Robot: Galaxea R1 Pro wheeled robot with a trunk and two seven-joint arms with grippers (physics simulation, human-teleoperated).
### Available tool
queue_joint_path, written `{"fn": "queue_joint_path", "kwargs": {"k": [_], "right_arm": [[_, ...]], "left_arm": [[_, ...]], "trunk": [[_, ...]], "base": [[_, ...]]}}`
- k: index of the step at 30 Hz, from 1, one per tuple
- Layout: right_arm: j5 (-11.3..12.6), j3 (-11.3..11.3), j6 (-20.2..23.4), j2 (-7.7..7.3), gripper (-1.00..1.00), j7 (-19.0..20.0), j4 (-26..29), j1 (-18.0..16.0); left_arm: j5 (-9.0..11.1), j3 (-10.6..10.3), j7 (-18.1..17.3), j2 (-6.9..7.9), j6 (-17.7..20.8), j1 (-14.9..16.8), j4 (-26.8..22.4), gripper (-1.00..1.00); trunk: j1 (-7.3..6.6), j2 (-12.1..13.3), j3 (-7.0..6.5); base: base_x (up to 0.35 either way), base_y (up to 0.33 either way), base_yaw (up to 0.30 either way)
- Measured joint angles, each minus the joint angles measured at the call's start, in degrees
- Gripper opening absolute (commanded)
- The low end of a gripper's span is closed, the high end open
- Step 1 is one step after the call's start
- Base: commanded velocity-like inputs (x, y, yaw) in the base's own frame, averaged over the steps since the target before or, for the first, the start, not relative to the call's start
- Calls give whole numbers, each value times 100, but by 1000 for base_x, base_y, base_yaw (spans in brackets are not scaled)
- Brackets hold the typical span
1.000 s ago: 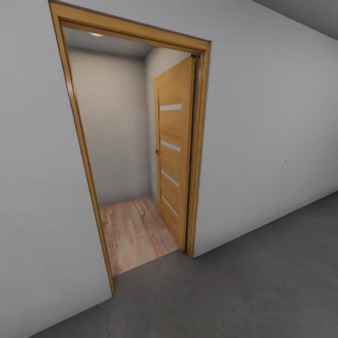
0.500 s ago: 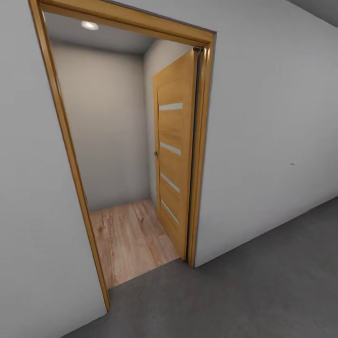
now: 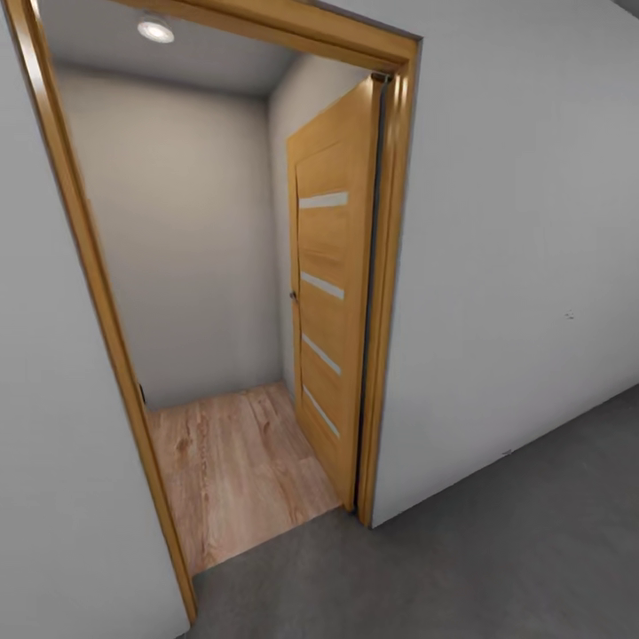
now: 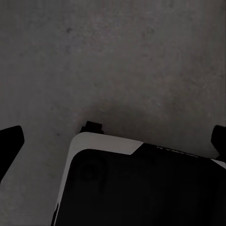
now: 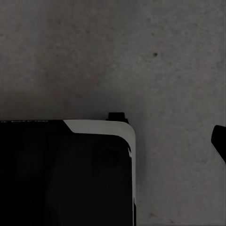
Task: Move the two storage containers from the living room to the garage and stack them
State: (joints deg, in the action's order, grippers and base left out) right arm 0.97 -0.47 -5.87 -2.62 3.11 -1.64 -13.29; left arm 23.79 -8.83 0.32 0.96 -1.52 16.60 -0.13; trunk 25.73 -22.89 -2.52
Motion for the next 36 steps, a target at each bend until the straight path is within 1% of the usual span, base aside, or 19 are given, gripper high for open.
{"fn": "queue_joint_path", "kwargs": {"k": [4,8,11,14,19,29,36], "right_arm": [[19,-15,-3,12,100,-1,2,-1],[13,-23,24,88,100,3,1,-1],[1,-24,12,106,100,1,4,0],[2,-14,21,95,100,2,5,-1],[7,-7,25,73,100,0,5,-1],[17,-12,42,113,100,-1,5,-1],[29,-16,32,114,100,-2,5,-1]], "left_arm": [[0,0,0,1,0,0,0,100],[0,0,0,1,17,0,0,100],[-7,0,0,-1,108,1,-1,100],[-24,0,-2,6,193,1,-2,100],[-35,-7,-14,37,167,1,-4,100],[-44,-9,-10,27,226,1,-10,100],[-41,-9,-8,26,184,1,-10,100]], "trunk": [[0,0,0],[0,0,0],[0,0,0],[0,0,0],[0,0,0],[0,0,0],[0,0,0]], "base": [[320,0,0],[321,0,0],[322,0,0],[323,0,0],[323,0,0],[323,-21,0],[323,-80,0]]}}
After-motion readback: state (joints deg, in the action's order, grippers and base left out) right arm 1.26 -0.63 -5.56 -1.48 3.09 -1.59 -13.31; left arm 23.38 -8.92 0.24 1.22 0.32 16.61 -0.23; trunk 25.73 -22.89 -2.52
